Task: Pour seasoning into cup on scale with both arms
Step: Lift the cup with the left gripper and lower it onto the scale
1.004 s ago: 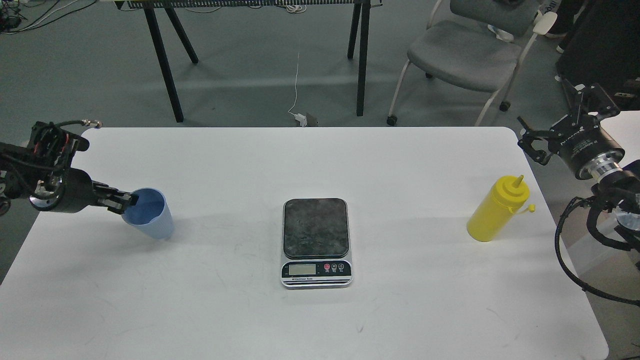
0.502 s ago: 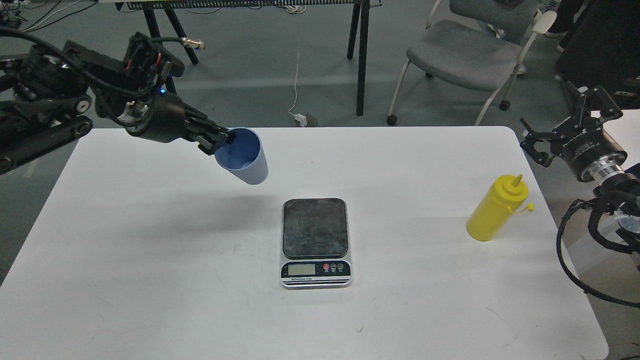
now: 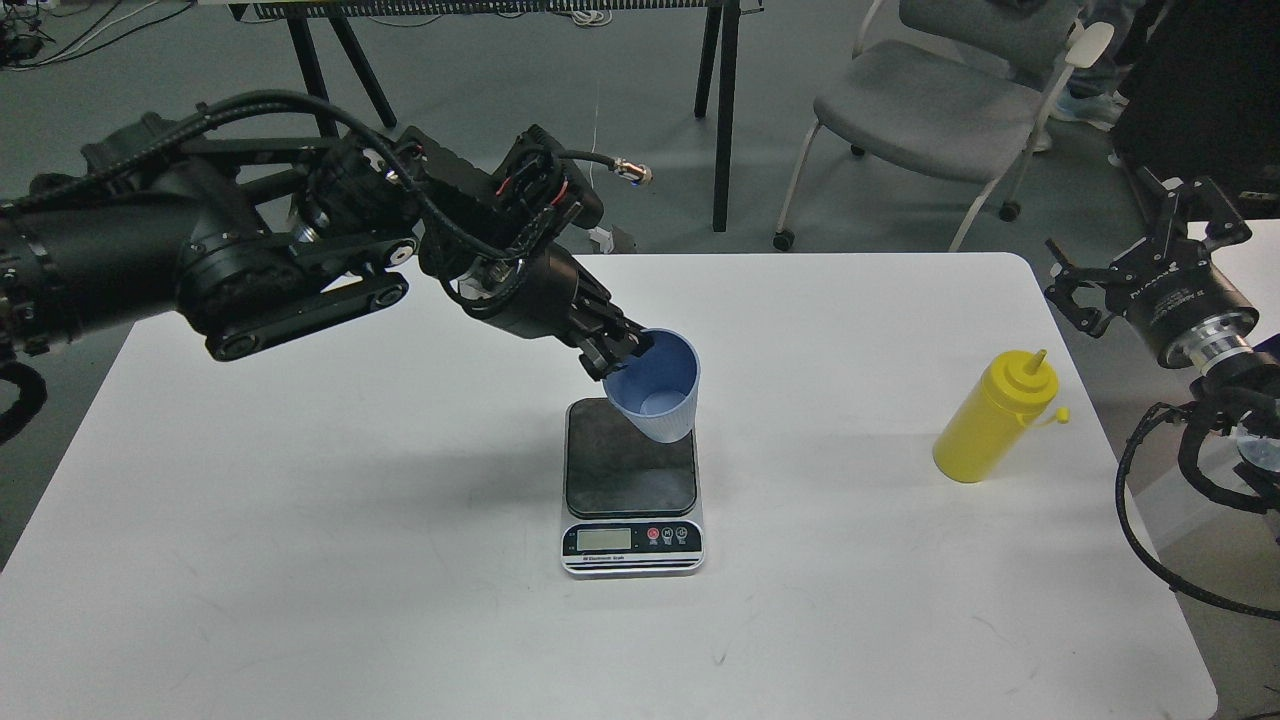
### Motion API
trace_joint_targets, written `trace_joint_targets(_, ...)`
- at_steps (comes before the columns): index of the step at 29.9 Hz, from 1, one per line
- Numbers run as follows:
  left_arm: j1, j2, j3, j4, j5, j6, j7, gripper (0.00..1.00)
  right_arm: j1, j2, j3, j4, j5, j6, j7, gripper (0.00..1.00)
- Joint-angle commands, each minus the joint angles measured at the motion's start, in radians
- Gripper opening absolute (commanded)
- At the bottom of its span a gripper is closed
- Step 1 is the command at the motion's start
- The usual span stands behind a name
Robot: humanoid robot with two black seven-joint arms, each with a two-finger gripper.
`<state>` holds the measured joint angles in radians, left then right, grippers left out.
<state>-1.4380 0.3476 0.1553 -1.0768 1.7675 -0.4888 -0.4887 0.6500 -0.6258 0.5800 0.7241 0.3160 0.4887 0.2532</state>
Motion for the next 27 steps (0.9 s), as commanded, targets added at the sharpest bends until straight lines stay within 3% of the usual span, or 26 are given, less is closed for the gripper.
trace_joint_targets(1, 0.010, -0.030, 0.001, 0.061, 0.001, 0.000, 0.000, 0.04, -0.003, 0.003, 0.000, 0.000, 0.000, 0.000, 0.001, 0.99)
trace_joint_targets(8, 0.031, -0.045, 0.024, 0.126, 0.001, 0.000, 0.000, 0.05, -0.006, 0.004, 0.000, 0.000, 0.000, 0.000, 0.012, 0.99)
trace_joint_targets(27, 0.105, -0.070, 0.041, 0.113, -0.008, 0.000, 0.000, 0.06, -0.006, 0.014, 0.000, -0.002, 0.000, 0.000, 0.014, 0.99)
